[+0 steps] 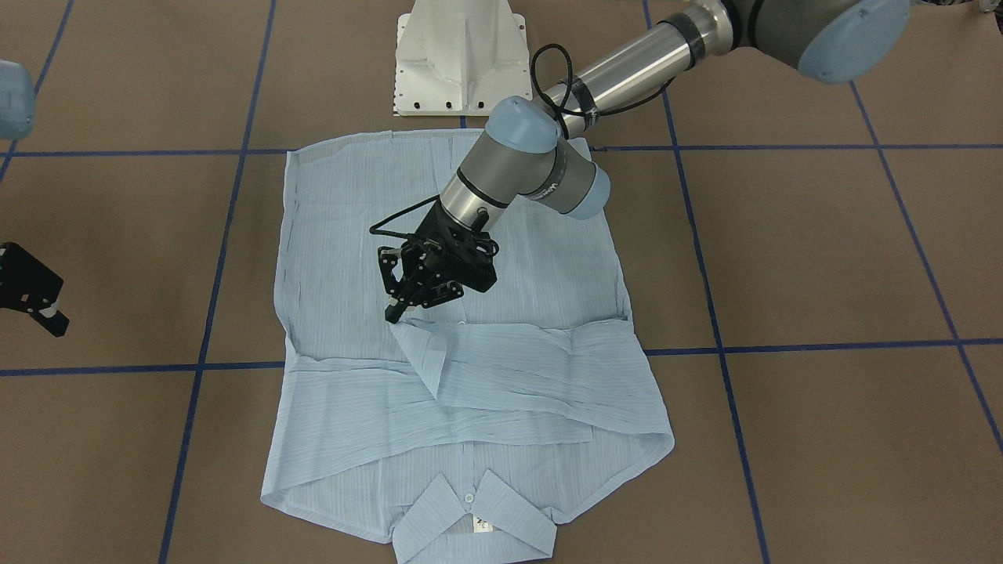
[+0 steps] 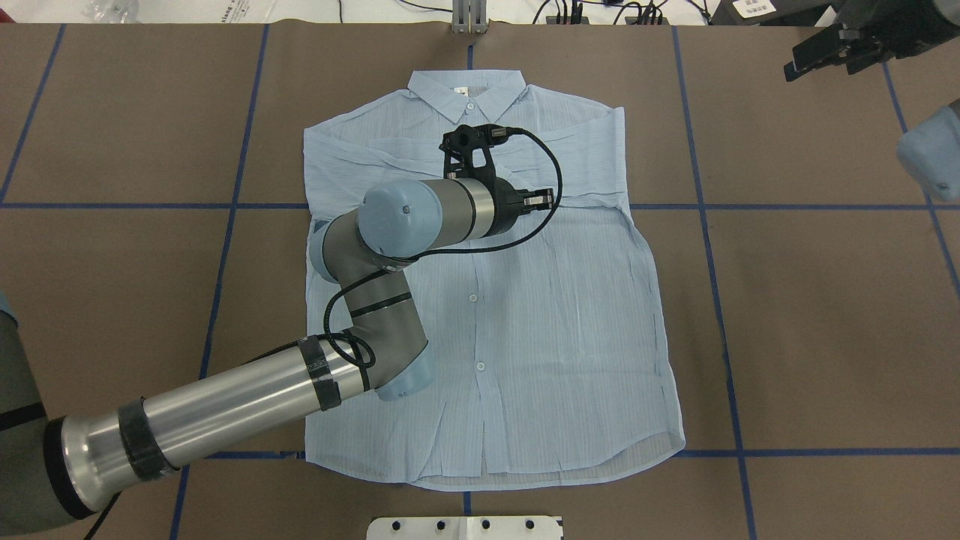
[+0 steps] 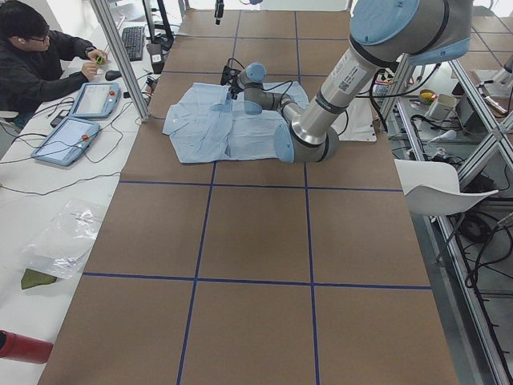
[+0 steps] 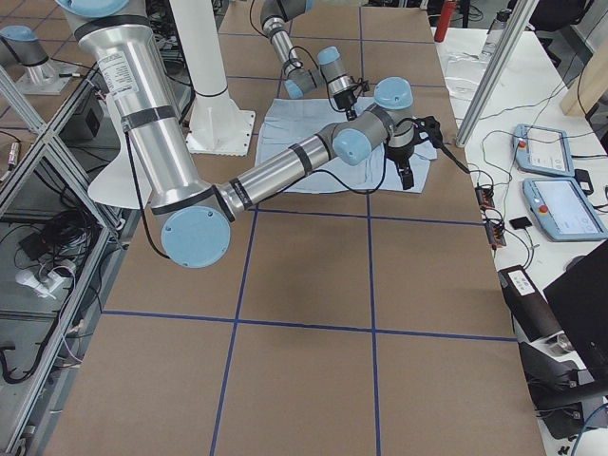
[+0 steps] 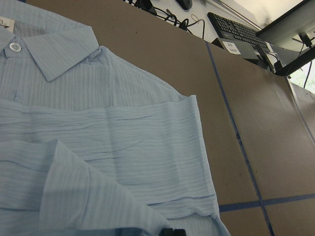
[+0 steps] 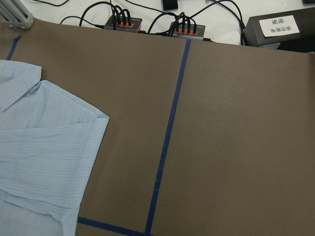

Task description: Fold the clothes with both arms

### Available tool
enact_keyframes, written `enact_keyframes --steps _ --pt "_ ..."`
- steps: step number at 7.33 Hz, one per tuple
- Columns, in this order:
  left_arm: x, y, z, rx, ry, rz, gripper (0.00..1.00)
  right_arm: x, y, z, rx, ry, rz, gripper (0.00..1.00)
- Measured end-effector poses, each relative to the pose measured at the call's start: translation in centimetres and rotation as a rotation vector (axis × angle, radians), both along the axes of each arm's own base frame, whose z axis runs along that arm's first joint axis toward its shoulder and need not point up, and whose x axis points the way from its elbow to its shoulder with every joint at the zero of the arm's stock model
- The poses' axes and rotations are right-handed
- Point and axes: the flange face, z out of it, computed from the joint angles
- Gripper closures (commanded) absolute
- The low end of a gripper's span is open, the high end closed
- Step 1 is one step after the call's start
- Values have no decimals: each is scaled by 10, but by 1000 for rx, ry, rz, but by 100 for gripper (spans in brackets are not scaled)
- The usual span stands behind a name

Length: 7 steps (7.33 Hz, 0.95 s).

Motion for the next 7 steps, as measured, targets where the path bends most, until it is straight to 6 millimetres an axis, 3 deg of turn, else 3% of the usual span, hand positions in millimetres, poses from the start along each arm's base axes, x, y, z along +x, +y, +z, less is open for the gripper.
enact_keyframes --steps 2,7 --pt "11 10 -6 11 -2 15 1 -1 0 -1 0 -1 0 0" --pt "20 9 -24 25 -80 21 0 -7 0 -7 -16 -15 13 0"
